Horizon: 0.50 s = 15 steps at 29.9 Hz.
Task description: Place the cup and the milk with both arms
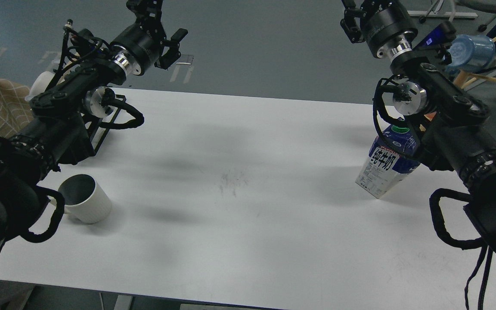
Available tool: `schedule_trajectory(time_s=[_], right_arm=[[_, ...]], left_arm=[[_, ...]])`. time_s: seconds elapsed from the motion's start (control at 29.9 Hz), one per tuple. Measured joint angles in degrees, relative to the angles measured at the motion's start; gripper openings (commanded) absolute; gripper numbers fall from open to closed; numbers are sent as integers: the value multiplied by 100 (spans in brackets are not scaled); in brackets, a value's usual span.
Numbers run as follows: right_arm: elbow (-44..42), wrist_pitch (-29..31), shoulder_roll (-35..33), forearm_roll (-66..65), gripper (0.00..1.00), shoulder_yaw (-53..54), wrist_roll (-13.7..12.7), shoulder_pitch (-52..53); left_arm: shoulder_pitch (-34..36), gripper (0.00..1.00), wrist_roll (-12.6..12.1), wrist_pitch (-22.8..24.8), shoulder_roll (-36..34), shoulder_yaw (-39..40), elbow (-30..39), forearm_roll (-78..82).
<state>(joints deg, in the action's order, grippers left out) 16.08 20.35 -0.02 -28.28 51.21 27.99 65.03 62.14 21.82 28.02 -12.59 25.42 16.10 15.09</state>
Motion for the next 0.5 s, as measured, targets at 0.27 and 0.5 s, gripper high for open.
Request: schedule_trajectory(time_s=[0.27, 0.5], right_arm=[[-1, 8, 3, 171, 100, 32, 0, -186], [18, -45, 3, 174, 100, 32, 0, -183]], left_arm=[[-313, 99, 191, -1, 60, 117, 21, -53], [-172, 99, 231, -1, 47, 195, 35, -123]])
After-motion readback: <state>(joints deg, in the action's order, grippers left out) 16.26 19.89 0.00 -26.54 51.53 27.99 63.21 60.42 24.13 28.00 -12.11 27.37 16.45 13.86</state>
